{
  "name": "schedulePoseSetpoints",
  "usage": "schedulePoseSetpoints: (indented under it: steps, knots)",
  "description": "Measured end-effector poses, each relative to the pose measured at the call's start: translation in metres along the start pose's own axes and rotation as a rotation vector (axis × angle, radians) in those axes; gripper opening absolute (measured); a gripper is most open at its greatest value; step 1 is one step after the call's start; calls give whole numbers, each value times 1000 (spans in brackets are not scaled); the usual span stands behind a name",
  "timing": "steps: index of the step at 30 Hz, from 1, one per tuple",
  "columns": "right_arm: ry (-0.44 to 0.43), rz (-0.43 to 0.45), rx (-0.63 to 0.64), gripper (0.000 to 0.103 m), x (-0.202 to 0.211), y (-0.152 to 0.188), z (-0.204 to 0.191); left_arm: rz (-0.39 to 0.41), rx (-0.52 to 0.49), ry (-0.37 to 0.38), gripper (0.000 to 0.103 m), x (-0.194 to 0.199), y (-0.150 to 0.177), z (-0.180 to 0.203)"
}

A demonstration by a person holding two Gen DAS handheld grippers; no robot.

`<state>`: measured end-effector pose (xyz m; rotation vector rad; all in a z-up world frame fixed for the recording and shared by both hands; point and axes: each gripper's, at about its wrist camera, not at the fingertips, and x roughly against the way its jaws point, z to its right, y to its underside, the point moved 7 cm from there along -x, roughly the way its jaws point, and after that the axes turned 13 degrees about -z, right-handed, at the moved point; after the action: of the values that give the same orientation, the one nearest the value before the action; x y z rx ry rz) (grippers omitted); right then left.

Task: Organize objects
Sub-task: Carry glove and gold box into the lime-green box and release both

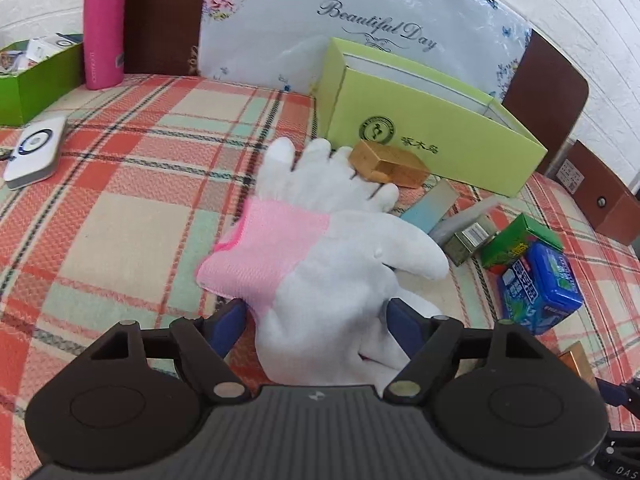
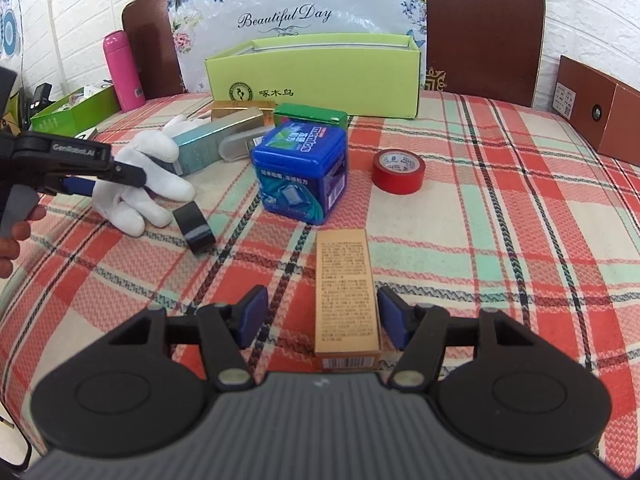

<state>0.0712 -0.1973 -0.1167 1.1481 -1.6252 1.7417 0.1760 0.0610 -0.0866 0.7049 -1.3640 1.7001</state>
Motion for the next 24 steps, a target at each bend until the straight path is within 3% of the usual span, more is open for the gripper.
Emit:
schedulePoseSetpoints:
  steps: [1, 3, 5, 7, 8, 9, 10, 11, 13, 20, 24]
  knots:
    - [4, -1, 0, 59, 1, 1, 1, -10, -11, 16, 53, -1, 1, 2]
    - [20, 4, 2, 59, 4, 1, 2, -23, -39, 20, 40, 0, 5, 7]
    - [24, 12, 5, 59, 5, 0, 4, -17, -51, -3, 44, 3, 8, 10]
    - [20, 5, -2, 53, 1, -1, 6, -21, -52, -20, 59, 2, 9, 11]
    - [16, -5, -5, 46, -1, 0, 7, -17, -49, -18, 59, 1, 8, 11]
    - [10, -8, -7, 37, -3, 0, 7, -20, -50, -9, 53, 1, 7, 11]
    - [14, -2, -8, 34, -3, 1, 8, -29, -53, 8, 28, 0, 8, 12]
    - [12, 1, -6, 30, -2, 1, 8, -44, -54, 28, 18, 0, 8, 13]
    - [-27, -7, -9, 30, 2, 2, 6, -55, -52, 51, 10, 4, 11, 16]
    - [-193, 72, 3, 30, 37, -18, -6, -13, -152, 139, 8, 43, 10, 44]
    - [-222, 149, 24, 30, 52, -51, -5, 50, -194, 188, 8, 65, -12, 65]
